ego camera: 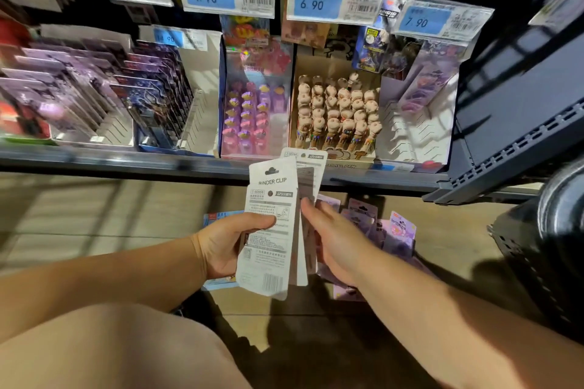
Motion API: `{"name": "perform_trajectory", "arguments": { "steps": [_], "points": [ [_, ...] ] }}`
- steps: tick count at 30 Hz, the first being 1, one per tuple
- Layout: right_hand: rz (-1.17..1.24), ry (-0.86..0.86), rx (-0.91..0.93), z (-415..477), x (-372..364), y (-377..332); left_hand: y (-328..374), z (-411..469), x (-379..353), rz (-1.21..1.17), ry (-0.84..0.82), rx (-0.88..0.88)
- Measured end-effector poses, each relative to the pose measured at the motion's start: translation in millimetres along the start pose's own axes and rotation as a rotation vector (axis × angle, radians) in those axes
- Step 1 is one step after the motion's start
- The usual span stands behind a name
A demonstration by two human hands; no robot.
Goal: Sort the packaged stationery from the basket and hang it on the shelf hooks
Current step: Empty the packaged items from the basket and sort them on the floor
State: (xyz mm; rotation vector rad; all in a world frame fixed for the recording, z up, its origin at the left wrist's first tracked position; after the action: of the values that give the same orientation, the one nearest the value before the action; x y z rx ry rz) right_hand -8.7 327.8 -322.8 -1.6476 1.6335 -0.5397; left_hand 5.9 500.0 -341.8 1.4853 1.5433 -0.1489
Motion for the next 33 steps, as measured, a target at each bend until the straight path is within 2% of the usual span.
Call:
{"name": "perform_trajectory", "arguments": {
  "steps": [6,9,14,16,18,22,26,30,33],
  "points": [
    [0.072,0.028,0.100,-2,-16,-9,1,0,-3,-0.002,-0.024,-0.026],
    [0.023,0.052,0.148,-2,-18,-12,2,0,-7,-0.002,-0.008,-0.054],
    [-0.047,0.106,0.185,-4,-21,-12,7,0,-16,0.055,0.218,-0.248],
    [-0.043,0.118,0.197,-4,-22,-12,8,-1,-16,0.152,0.346,-0.274],
    [-0.044,0.117,0.202,-4,-26,-13,7,-3,-18,0.262,0.403,-0.279],
    [-0.018,0.137,0.195,-4,-31,-14,10,-5,-27,0.226,0.353,-0.231],
    [-0.099,0.118,0.176,-9,-32,-14,11,-3,-21,0.244,0.296,-0.149],
    [-0.177,0.094,0.220,-14,-37,-17,10,-3,-16,0.139,0.229,-0.051],
    [-0.254,0.060,0.247,-17,-37,-19,11,-5,-16,0.152,0.139,-0.053]
  ]
}}
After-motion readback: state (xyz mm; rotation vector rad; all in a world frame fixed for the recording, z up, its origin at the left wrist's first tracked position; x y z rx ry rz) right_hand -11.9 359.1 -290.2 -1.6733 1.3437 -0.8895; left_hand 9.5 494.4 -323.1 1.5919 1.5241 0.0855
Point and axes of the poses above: each hand's wrist, its own z-axis towards the middle knuckle, its own x-axis out of the back of the hand, y = z × x, the point moved 2 cm from there along z, towards the middle knuckle, and after that the axes turned 1 degree about -y, right-handed, at the moved point
